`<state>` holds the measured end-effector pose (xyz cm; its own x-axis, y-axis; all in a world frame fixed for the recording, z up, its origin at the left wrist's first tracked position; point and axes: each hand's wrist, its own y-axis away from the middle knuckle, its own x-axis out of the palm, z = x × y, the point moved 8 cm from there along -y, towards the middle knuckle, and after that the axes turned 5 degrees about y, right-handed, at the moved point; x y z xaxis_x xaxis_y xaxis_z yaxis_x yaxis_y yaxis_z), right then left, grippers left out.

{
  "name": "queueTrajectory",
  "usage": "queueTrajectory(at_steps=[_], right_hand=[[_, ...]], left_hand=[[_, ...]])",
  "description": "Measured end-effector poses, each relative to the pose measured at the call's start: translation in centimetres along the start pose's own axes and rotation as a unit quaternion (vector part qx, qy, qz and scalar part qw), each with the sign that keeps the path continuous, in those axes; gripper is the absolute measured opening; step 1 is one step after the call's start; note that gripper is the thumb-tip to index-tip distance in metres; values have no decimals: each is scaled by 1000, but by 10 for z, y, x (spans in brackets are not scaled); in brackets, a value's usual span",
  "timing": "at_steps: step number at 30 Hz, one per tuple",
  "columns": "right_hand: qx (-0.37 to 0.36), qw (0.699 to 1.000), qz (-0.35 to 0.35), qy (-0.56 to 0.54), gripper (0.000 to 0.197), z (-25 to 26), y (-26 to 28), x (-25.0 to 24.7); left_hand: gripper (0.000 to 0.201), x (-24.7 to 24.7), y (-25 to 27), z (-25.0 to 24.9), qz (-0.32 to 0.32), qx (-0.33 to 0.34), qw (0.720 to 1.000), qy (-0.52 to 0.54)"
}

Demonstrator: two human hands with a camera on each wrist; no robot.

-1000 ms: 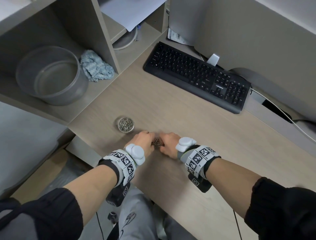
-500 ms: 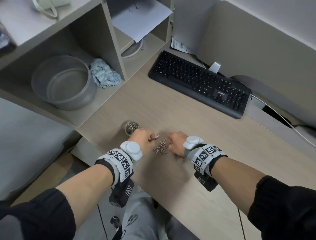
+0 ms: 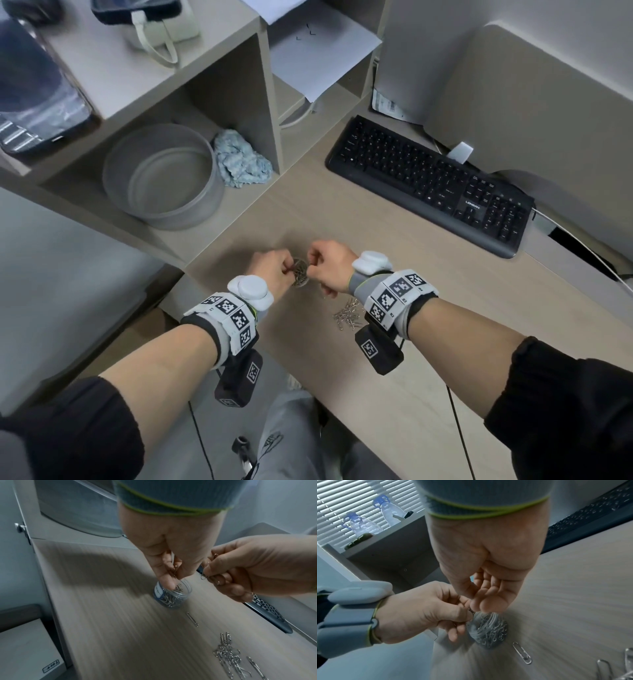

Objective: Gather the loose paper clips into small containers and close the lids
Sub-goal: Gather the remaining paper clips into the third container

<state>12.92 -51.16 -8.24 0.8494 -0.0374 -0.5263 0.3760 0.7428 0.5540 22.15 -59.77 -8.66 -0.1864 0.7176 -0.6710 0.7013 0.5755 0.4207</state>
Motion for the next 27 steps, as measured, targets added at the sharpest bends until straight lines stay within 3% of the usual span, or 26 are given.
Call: queueTrajectory(at_steps=[10,17,23,27], right_hand=[[-18,996,-5,90,16,5,-14,3],[-16,999,2,52,20,-3,-8,4],[-40,997,-6,70,35,12,-8,4],[-45,994,-19,96,32,9,-7,2]], left_hand=[[20,-6,-2,11,-27,23,996,87],[23,-14,7,14,-52,45,996,56],[32,-18,5,34,-46,-4,999,-9],[35,-13,5,55,-20,-36,998,-44]])
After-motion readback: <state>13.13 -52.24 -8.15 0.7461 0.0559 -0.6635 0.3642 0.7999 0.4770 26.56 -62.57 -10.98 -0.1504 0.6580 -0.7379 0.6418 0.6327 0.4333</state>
